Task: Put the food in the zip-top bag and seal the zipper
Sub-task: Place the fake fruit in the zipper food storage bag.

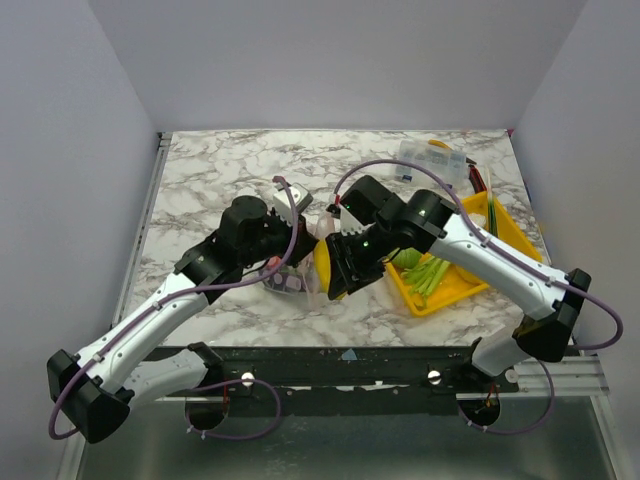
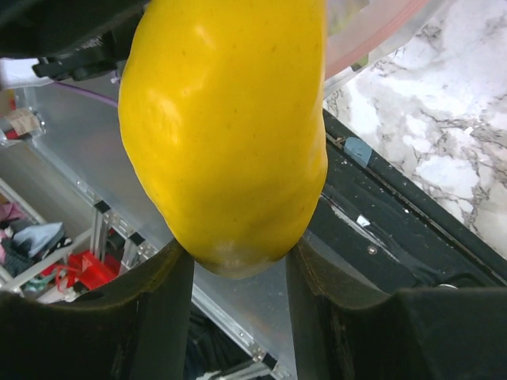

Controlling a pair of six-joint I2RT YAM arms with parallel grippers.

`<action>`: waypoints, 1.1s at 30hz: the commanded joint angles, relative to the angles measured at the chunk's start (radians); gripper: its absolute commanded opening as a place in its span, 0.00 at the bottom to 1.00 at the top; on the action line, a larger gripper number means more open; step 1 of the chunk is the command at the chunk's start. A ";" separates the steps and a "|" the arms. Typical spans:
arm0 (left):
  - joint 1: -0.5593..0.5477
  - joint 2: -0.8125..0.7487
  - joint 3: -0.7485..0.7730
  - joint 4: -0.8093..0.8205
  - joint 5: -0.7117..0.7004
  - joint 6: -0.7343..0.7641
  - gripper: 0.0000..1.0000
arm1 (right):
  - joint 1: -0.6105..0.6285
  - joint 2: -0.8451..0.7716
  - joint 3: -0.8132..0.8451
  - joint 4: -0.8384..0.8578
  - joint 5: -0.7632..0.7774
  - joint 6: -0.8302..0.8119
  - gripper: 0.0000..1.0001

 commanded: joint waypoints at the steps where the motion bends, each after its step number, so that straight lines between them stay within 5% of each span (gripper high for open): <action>1: -0.014 -0.089 -0.054 0.129 -0.061 -0.050 0.00 | 0.003 0.105 0.007 -0.020 -0.096 0.001 0.00; 7: -0.026 -0.204 -0.147 0.255 -0.173 -0.125 0.00 | -0.035 0.140 -0.038 0.056 -0.144 0.013 0.00; 18: -0.030 -0.208 -0.194 0.312 0.055 -0.118 0.00 | -0.136 0.213 0.061 0.182 -0.390 0.034 0.00; 24: -0.030 -0.120 -0.062 0.130 0.087 -0.086 0.00 | -0.123 0.240 0.145 0.046 -0.251 -0.126 0.00; 30: -0.030 -0.067 -0.055 0.160 0.338 -0.122 0.00 | -0.123 0.204 0.053 0.277 -0.162 -0.145 0.00; 33: -0.030 -0.100 -0.091 0.194 0.345 -0.148 0.00 | -0.143 0.195 0.010 0.394 -0.115 -0.110 0.00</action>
